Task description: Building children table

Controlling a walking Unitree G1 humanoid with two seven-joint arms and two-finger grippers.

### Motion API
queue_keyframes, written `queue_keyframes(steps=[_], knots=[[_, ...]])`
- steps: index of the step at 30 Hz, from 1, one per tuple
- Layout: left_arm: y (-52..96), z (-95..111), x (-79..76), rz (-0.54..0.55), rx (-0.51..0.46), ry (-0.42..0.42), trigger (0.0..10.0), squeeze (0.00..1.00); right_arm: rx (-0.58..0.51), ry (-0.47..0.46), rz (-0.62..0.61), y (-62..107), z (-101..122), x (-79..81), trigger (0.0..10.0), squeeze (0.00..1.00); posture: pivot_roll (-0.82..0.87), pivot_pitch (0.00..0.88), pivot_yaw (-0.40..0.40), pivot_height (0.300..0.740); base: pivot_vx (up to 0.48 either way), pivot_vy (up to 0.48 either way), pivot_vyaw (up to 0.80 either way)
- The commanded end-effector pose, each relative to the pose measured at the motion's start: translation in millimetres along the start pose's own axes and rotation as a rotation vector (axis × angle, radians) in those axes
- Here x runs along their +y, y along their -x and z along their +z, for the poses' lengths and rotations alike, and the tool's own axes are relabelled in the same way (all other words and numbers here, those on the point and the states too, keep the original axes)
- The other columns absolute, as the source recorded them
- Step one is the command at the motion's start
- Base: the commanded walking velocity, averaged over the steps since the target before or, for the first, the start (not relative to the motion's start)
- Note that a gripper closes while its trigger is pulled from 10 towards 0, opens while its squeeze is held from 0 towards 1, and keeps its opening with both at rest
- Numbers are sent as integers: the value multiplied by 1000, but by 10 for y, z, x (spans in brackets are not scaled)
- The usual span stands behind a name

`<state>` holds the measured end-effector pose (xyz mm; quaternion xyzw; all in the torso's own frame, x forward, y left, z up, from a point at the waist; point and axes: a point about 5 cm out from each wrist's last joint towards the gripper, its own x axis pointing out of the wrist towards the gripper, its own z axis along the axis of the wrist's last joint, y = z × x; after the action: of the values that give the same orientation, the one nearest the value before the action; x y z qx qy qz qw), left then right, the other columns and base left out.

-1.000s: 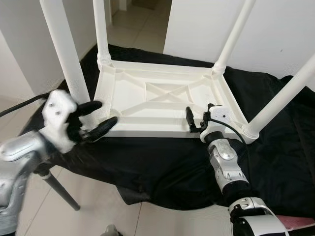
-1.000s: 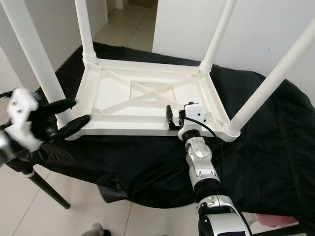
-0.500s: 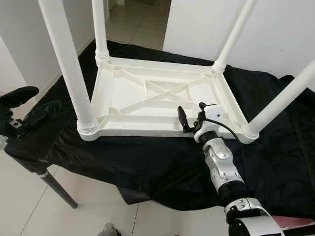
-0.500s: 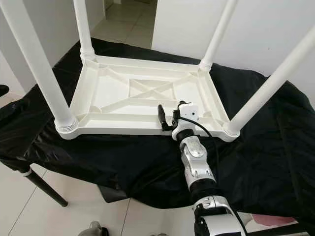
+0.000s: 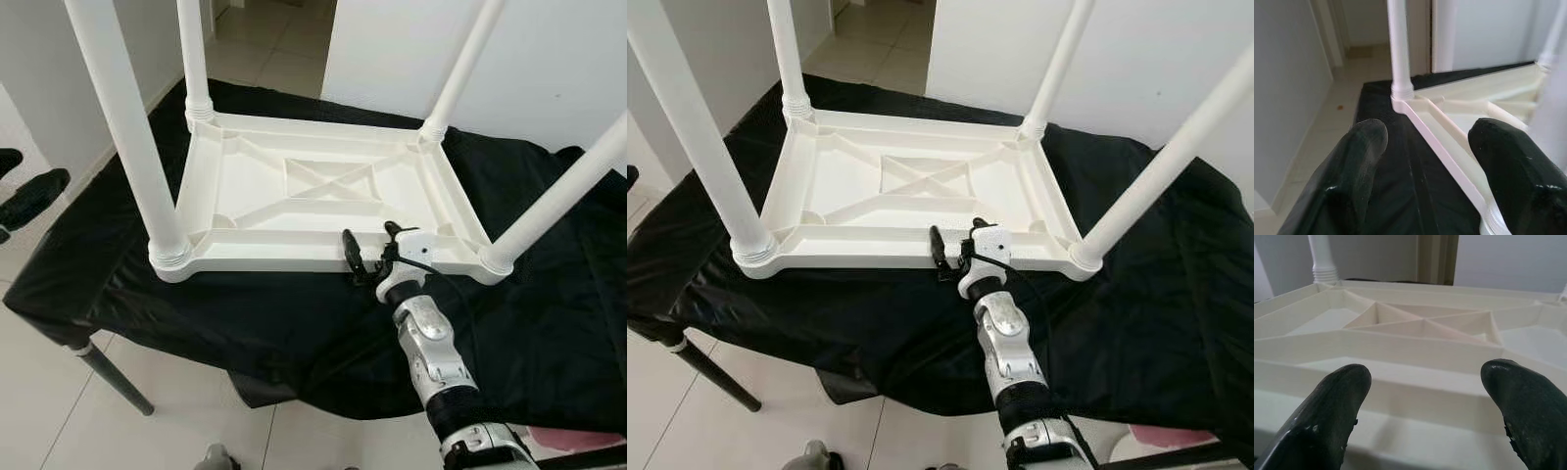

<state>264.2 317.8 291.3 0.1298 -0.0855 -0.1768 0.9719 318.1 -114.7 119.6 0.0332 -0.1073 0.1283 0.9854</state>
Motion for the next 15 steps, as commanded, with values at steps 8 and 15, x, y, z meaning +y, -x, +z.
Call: queue_keyframes(steps=[8, 15], knots=[[-636, -235, -152, 29, -67, 174, 10000, 0, 52, 15, -34, 218, -108, -12, 10000, 0, 113, 74, -51, 740, 0, 0, 0], [-833, -296, -159, 72, -101, 279, 10000, 0, 60, 10, -50, 300, -117, -43, 10000, 0, 95, 70, -42, 740, 0, 0, 0]])
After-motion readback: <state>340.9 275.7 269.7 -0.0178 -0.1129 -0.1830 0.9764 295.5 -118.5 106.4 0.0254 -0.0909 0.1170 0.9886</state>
